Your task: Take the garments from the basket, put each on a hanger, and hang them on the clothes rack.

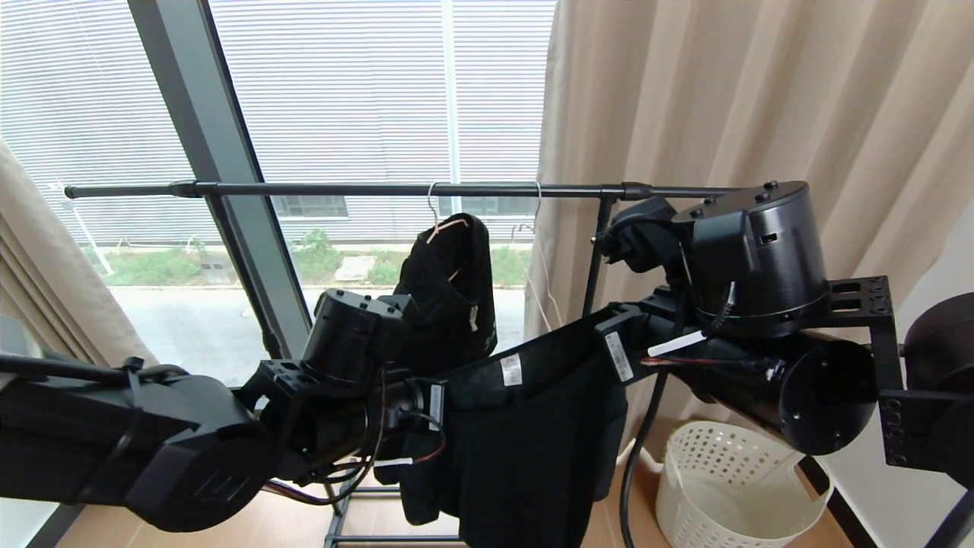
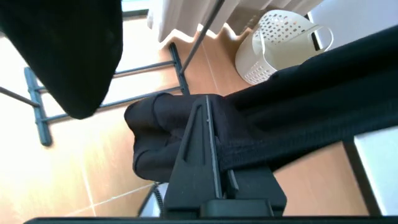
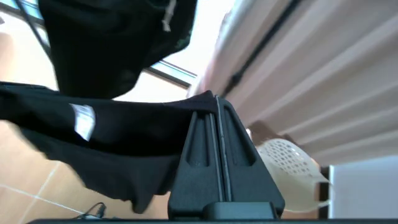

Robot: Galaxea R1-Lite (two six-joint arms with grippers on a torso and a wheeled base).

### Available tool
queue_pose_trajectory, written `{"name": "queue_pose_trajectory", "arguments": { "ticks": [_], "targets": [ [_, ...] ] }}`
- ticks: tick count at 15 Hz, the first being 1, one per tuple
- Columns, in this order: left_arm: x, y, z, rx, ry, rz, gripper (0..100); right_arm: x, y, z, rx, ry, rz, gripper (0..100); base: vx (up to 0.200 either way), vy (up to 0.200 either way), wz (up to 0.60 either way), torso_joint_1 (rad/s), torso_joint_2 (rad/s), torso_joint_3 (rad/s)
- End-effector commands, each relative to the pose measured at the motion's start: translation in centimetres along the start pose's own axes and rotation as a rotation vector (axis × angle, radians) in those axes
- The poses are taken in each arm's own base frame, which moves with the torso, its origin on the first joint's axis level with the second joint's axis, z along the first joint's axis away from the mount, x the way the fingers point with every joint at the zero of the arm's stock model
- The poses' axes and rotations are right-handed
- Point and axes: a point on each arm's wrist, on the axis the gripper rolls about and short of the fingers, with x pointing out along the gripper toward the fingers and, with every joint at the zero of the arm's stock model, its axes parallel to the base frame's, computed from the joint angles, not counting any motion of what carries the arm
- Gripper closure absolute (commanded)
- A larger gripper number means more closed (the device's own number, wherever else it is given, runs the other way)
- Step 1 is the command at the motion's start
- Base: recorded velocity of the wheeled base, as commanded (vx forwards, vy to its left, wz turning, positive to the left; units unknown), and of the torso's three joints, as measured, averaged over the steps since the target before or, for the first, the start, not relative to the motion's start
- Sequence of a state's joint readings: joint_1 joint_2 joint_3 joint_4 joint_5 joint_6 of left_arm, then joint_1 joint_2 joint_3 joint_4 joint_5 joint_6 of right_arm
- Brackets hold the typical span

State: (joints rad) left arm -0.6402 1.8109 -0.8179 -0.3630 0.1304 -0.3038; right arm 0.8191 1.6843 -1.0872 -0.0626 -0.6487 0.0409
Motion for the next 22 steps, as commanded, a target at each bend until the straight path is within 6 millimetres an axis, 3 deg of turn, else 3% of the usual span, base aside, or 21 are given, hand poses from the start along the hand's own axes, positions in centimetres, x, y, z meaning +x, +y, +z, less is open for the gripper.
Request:
{"name": "queue_pose_trajectory", "arguments": {
  "ticks": [1,5,8,13,15,16,18,19,22],
  "targets": [
    [-2.5,0.4,1.5,0.025,-0.072,-0.001,100,0.5,-1.0,-0.5,-0.029,0.023,-0.037,100,0.0,0.0,0.0,0.0,0.0,0.0],
    [-3.3,0.7,3.1,0.161,-0.052,0.033,100,0.2,-1.4,-0.6,-0.282,0.028,-0.039,100,0.0,0.0,0.0,0.0,0.0,0.0],
    [-5.2,0.4,4.5,0.185,-0.043,0.031,100,0.3,-1.3,-0.3,-0.294,0.016,-0.038,100,0.0,0.0,0.0,0.0,0.0,0.0],
    [-6.3,0.5,4.0,0.234,-0.038,-0.006,100,-0.2,-1.7,-1.0,-0.286,0.026,-0.035,100,0.0,0.0,0.0,0.0,0.0,0.0],
    [-6.6,0.6,4.8,0.254,-0.082,-0.08,100,-1.6,-2.4,-1.9,-0.295,0.031,-0.021,100,0.0,0.0,0.0,0.0,0.0,0.0],
    [-6.7,0.9,5.9,0.305,-0.12,-0.08,100,-3.7,-2.9,-3.0,-0.307,0.012,0.045,100,0.0,0.0,0.0,0.0,0.0,0.0],
    [-6.1,0.6,7.3,0.351,-0.153,-0.099,100,-5.9,-3.1,-4.4,-0.333,-0.011,0.164,100,0.0,0.0,0.0,0.0,0.0,0.0],
    [-5.9,0.5,7.5,0.354,-0.156,-0.111,100,-6.2,-3.0,-4.6,-0.339,-0.013,0.179,100,0.0,0.0,0.0,0.0,0.0,0.0],
    [-3.9,-0.8,10.5,0.362,-0.214,-0.208,100,-8.1,-0.7,-4.6,-0.362,-0.051,0.295,100,0.0,0.0,0.0,0.0,0.0,0.0]
  ]
}}
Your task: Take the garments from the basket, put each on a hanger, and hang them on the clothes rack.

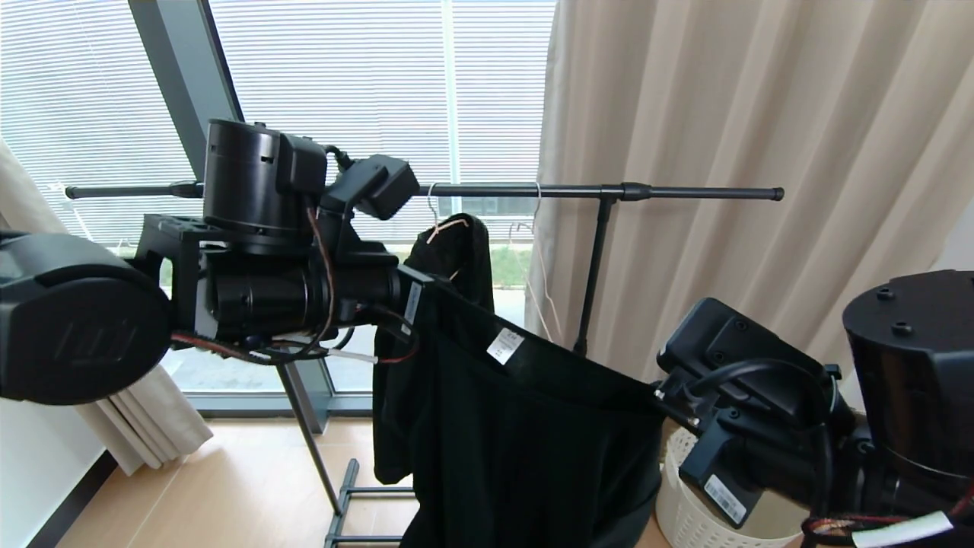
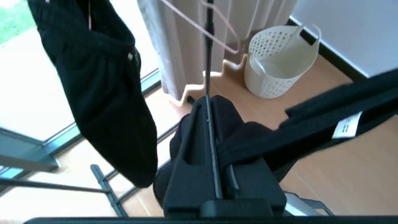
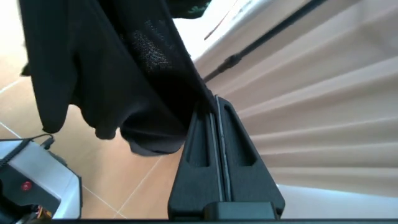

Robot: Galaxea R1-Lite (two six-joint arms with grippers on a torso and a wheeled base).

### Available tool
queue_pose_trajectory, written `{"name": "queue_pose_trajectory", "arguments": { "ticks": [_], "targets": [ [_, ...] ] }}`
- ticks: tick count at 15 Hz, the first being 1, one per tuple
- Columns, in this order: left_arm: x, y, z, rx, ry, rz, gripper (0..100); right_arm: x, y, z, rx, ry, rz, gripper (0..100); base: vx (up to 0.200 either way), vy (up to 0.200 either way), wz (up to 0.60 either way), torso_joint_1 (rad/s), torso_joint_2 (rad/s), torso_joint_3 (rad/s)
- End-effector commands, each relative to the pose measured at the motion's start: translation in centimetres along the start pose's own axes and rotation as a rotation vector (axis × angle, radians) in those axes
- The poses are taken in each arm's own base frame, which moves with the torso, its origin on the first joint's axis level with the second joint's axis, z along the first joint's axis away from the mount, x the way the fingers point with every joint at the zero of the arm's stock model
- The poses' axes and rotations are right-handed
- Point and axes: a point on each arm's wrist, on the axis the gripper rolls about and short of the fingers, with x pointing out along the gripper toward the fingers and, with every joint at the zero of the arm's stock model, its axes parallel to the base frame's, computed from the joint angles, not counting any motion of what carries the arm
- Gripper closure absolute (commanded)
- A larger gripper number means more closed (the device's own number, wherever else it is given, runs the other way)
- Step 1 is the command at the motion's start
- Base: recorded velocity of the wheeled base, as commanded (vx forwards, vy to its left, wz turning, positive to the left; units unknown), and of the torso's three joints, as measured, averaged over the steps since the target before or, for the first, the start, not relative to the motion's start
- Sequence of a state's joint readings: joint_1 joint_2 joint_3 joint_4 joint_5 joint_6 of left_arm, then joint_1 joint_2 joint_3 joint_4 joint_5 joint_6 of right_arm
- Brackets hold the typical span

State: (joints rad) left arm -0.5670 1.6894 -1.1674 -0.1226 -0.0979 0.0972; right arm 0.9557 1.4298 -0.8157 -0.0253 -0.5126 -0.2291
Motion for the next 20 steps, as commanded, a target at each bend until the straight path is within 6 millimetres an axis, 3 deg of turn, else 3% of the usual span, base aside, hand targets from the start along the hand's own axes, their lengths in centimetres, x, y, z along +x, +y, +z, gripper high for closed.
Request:
{"name": "queue_pose_trajectory", "arguments": {
  "ticks": [1,6,8,11,12,16,17,18,20],
  "targets": [
    [2.8,0.2,1.0,0.004,-0.014,-0.025,100,-0.9,1.7,1.1,-0.002,-0.053,0.068,100,0.0,0.0,0.0,0.0,0.0,0.0],
    [4.7,-0.4,2.4,0.016,-0.051,-0.046,100,-0.1,7.1,5.1,0.119,-0.105,0.2,100,0.0,0.0,0.0,0.0,0.0,0.0],
    [4.7,-0.5,2.2,0.015,-0.045,-0.047,100,0.3,8.0,6.2,0.194,-0.11,0.215,100,0.0,0.0,0.0,0.0,0.0,0.0],
    [4.6,-0.4,2.2,0.012,-0.041,-0.046,100,0.3,7.8,6.1,0.213,-0.104,0.213,100,0.0,0.0,0.0,0.0,0.0,0.0],
    [4.5,-0.5,2.1,0.013,-0.035,-0.046,100,0.3,7.3,5.7,0.209,-0.085,0.193,100,0.0,0.0,0.0,0.0,0.0,0.0],
    [1.4,0.2,2.2,0.031,0.058,-0.027,100,0.8,1.6,2.8,0.185,0.141,-0.018,100,0.0,0.0,0.0,0.0,0.0,0.0],
    [1.2,0.3,2.1,0.033,0.072,-0.025,100,1.1,1.1,2.7,0.191,0.152,-0.054,100,0.0,0.0,0.0,0.0,0.0,0.0],
    [0.2,0.1,1.7,0.04,0.121,-0.028,100,2.6,-0.4,2.7,0.217,0.183,-0.148,100,0.0,0.0,0.0,0.0,0.0,0.0],
    [-1.2,-0.1,0.9,0.068,0.178,-0.035,100,4.5,-1.1,4.1,0.254,0.179,-0.18,100,0.0,0.0,0.0,0.0,0.0,0.0]
  ]
}}
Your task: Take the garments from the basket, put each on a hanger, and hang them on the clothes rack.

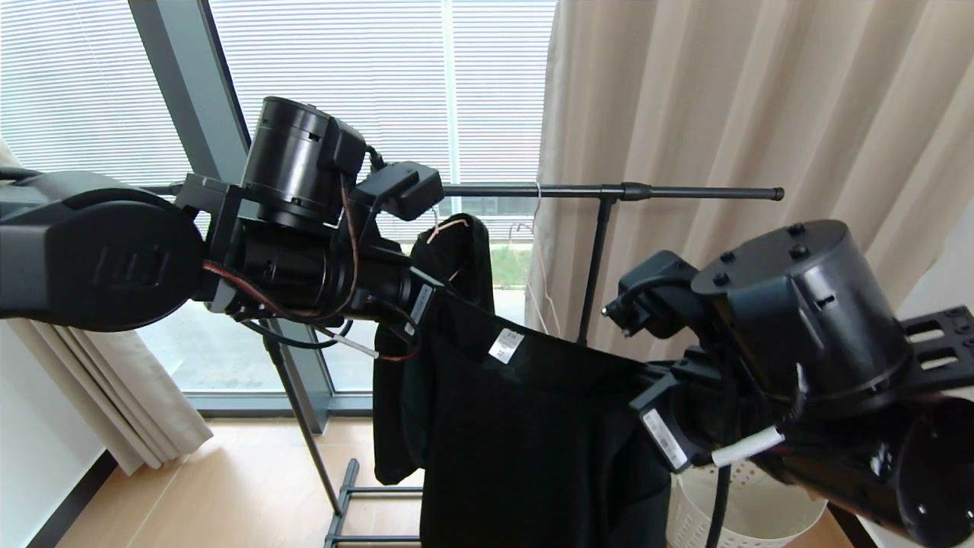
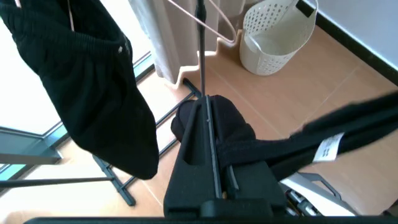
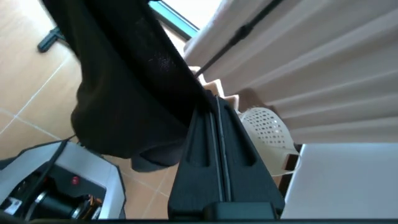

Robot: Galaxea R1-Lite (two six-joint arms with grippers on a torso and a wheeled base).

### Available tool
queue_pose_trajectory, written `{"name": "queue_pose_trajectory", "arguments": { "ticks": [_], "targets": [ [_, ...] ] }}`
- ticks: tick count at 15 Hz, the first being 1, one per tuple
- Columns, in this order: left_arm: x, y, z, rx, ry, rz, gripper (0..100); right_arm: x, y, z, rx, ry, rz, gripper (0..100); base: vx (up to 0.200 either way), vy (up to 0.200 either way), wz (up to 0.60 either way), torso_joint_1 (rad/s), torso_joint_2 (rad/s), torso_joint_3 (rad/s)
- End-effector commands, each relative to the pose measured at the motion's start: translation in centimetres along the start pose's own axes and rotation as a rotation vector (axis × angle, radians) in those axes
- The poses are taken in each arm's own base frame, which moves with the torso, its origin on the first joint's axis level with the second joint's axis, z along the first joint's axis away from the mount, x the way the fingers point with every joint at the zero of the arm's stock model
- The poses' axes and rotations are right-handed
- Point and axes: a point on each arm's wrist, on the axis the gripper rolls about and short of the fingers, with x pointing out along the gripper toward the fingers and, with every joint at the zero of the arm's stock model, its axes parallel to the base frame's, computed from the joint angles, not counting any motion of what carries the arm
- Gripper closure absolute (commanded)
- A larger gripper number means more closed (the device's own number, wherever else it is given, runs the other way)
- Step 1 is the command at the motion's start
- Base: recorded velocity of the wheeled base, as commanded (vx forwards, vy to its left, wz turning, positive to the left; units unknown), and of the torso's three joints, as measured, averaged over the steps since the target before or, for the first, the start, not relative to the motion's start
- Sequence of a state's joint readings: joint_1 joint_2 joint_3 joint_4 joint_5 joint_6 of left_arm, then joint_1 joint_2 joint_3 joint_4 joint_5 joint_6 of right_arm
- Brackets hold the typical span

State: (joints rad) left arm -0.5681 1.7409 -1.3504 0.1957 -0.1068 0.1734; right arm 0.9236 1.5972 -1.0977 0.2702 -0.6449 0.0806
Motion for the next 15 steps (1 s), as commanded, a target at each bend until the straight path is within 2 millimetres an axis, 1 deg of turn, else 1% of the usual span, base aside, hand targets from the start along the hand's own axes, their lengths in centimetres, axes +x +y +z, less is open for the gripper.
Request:
{"name": "queue_pose_trajectory", "arguments": {
  "ticks": [1,3,5,6,7,9,11,13,14,15],
  "targets": [
    [-2.0,-0.6,-1.1,0.01,0.019,-0.007,100,2.0,0.2,2.4,0.046,-0.013,-0.03,100,0.0,0.0,0.0,0.0,0.0,0.0],
    [-2.5,-1.5,-3.4,0.012,0.08,-0.033,100,3.8,1.1,4.6,0.08,-0.04,-0.038,100,0.0,0.0,0.0,0.0,0.0,0.0],
    [-2.5,-2.8,-5.0,0.015,0.134,-0.07,100,5.3,2.0,6.1,0.098,-0.06,-0.039,100,0.0,0.0,0.0,0.0,0.0,0.0],
    [-2.2,-4.1,-5.9,0.0,0.169,-0.108,100,6.3,2.7,7.1,0.119,-0.077,-0.037,100,0.0,0.0,0.0,0.0,0.0,0.0],
    [-2.1,-5.2,-6.2,-0.031,0.186,-0.135,100,7.1,3.2,7.9,0.144,-0.089,-0.031,100,0.0,0.0,0.0,0.0,0.0,0.0],
    [-1.7,-7.2,-5.9,-0.102,0.199,-0.187,100,8.4,4.2,9.3,0.212,-0.112,-0.023,100,0.0,0.0,0.0,0.0,0.0,0.0],
    [-0.8,-8.8,-5.2,-0.161,0.208,-0.215,100,9.1,4.8,9.8,0.24,-0.12,-0.017,100,0.0,0.0,0.0,0.0,0.0,0.0],
    [-0.2,-9.6,-4.1,-0.234,0.197,-0.227,100,9.0,4.9,10.0,0.259,-0.129,-0.013,100,0.0,0.0,0.0,0.0,0.0,0.0],
    [0.3,-10.0,-3.2,-0.302,0.182,-0.231,100,8.8,4.8,10.1,0.268,-0.13,-0.012,100,0.0,0.0,0.0,0.0,0.0,0.0],
    [0.6,-10.0,-2.9,-0.323,0.18,-0.228,100,8.7,4.7,10.1,0.272,-0.13,-0.012,100,0.0,0.0,0.0,0.0,0.0,0.0]
  ]
}}
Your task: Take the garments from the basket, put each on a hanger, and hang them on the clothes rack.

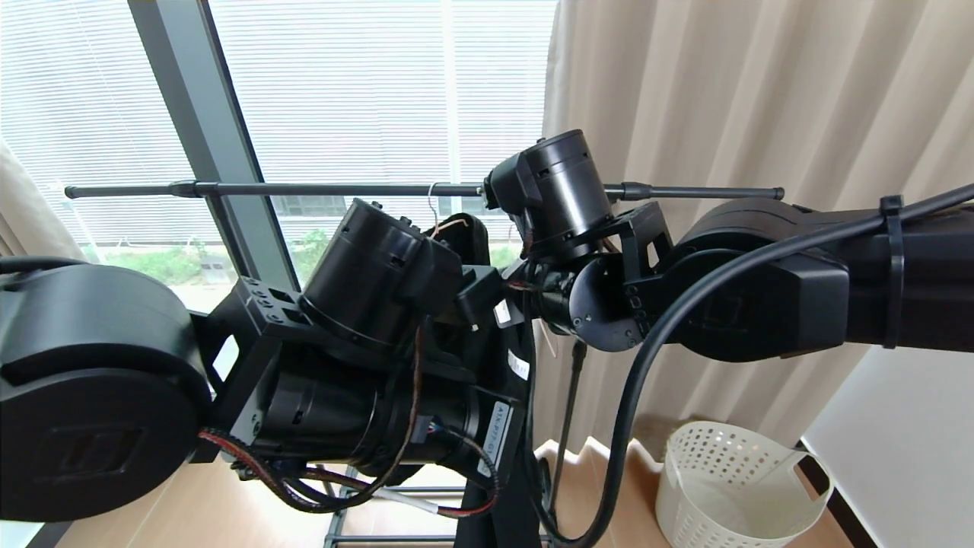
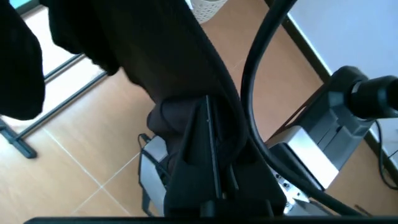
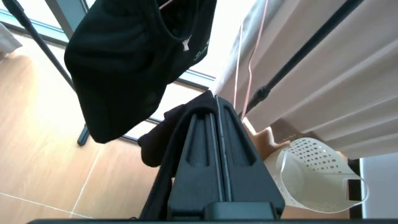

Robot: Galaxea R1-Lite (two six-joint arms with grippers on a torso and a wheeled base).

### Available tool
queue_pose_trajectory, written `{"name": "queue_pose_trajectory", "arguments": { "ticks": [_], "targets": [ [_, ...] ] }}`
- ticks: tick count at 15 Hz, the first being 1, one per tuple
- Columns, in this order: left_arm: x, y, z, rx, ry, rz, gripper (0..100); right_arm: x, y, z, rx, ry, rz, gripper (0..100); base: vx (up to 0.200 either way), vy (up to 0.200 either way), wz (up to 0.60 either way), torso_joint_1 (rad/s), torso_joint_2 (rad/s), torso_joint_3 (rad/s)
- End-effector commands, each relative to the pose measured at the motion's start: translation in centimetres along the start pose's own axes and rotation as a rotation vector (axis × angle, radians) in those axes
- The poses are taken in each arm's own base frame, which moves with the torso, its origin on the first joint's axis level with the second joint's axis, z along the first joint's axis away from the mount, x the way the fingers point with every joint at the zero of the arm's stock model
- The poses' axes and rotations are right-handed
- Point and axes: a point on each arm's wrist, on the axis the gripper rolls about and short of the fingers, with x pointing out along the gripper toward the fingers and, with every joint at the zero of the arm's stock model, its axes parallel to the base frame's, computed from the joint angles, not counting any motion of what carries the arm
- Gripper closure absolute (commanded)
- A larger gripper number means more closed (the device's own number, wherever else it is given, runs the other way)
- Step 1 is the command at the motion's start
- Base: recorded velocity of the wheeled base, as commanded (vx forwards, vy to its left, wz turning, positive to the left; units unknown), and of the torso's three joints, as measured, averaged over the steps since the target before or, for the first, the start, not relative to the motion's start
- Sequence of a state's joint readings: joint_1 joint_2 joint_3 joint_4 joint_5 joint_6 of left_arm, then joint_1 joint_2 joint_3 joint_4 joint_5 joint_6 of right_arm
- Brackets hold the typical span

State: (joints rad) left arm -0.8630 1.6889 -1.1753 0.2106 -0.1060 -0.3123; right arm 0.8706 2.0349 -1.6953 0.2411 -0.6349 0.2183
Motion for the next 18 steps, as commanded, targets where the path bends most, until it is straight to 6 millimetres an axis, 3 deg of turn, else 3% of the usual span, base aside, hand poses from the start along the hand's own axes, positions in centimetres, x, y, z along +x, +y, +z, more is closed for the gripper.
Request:
{"name": "queue_pose_trajectory", "arguments": {
  "ticks": [1,5,7,11,15,16,18],
  "targets": [
    [1.3,-0.2,0.4,-0.01,0.015,0.0,100,0.1,0.1,-0.2,0.001,0.005,-0.001,100,0.0,0.0,0.0,0.0,0.0,0.0],
    [0.9,0.7,-0.4,-0.017,0.021,0.065,100,-1.1,-1.4,0.4,0.024,-0.008,-0.01,100,0.0,0.0,0.0,0.0,0.0,0.0],
    [0.1,1.8,-0.5,-0.026,0.008,0.098,100,-2.0,-3.0,0.5,0.036,-0.009,-0.028,100,0.0,0.0,0.0,0.0,0.0,0.0],
    [-1.0,5.2,0.4,-0.02,-0.049,0.175,100,-5.3,-6.5,-1.8,0.028,0.032,-0.057,100,0.0,0.0,0.0,0.0,0.0,0.0],
    [0.9,6.0,0.8,0.075,-0.064,0.182,100,-9.7,-7.7,-4.3,0.0,0.04,-0.004,100,0.0,0.0,0.0,0.0,0.0,0.0],
    [1.2,5.9,0.7,0.101,-0.063,0.176,0,-10.1,-7.7,-4.5,-0.005,0.038,0.005,100,0.0,0.0,0.0,0.0,0.0,0.0],
    [1.6,5.6,0.4,0.12,-0.066,0.167,0,-10.1,-7.7,-4.6,-0.003,0.041,0.006,100,0.0,0.0,0.0,0.0,0.0,0.0]
  ]
}}
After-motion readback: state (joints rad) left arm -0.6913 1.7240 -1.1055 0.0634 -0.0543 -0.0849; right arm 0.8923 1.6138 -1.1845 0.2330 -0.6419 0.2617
